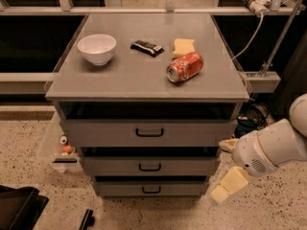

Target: Open middle drawer

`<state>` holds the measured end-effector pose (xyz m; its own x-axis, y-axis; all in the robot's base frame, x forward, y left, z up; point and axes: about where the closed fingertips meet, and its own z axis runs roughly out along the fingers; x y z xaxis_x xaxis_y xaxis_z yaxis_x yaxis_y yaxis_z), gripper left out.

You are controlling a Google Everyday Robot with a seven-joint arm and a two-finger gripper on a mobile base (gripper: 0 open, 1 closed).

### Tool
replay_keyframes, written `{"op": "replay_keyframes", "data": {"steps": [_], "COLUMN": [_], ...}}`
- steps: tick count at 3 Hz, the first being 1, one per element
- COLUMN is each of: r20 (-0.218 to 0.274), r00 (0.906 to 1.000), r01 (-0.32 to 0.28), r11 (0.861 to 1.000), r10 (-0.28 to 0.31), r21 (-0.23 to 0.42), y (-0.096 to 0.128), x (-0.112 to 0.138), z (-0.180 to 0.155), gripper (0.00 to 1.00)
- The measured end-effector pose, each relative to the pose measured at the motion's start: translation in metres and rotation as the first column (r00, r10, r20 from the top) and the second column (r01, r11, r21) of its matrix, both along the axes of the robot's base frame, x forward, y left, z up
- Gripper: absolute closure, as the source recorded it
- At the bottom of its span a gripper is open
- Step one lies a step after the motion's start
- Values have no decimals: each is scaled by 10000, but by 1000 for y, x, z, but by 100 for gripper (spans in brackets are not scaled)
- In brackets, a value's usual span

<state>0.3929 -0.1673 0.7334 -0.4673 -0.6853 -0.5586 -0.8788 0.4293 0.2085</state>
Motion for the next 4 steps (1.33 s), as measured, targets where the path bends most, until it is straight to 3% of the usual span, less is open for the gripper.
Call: {"op": "replay_keyframes", "data": {"steps": [1, 2, 3, 4], "r20": [-128, -35, 369, 50], "r00": [9981, 9902, 9817, 9796], "r01": [616, 1375, 1676, 1864], "r11": [9960, 9686, 9392, 9169], "r10": [-609, -1398, -1869, -2010], "r21": [646, 2072, 2997, 3530], "y": [4, 15, 21, 25], "x": [-3, 5, 40, 63], "z": [-33, -96, -155, -210], "gripper": [0, 0, 0, 0]}}
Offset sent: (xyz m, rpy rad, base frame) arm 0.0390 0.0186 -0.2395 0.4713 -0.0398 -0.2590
